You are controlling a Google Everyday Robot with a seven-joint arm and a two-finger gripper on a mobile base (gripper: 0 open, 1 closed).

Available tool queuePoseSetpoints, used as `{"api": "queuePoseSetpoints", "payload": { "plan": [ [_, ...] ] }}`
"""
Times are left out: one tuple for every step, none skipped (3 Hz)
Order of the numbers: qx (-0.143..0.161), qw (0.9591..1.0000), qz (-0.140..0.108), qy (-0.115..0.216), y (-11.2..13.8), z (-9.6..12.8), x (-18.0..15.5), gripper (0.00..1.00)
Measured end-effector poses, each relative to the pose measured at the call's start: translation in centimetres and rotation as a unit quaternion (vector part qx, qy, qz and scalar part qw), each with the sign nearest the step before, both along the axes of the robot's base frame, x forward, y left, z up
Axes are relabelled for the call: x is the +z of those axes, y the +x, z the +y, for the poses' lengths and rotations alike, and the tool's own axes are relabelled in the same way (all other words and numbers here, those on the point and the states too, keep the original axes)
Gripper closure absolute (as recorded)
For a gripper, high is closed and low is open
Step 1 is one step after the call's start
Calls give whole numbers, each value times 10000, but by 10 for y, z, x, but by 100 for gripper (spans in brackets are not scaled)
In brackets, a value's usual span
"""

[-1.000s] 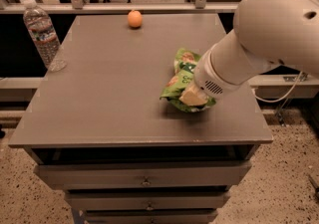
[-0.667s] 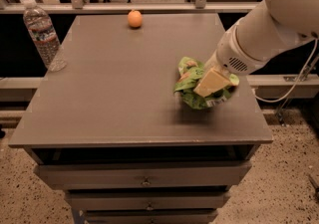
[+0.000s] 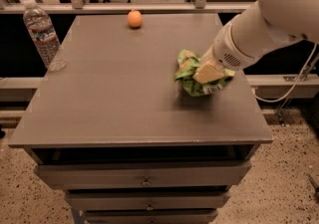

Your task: Move green rice chip bag near orange

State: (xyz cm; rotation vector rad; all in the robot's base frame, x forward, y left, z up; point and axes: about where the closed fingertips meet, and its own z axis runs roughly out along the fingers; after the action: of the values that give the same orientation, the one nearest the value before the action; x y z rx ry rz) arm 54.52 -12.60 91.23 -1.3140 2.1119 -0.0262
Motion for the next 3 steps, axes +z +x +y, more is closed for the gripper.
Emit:
{"api": "queuePoseSetpoints", "payload": {
  "plan": [
    [32,9984,-542,173,60,9,3,100],
    [36,9948,-977,300,125,20,5,100],
    [-23,9912,-1293,290,181,27,7,100]
  ]
}}
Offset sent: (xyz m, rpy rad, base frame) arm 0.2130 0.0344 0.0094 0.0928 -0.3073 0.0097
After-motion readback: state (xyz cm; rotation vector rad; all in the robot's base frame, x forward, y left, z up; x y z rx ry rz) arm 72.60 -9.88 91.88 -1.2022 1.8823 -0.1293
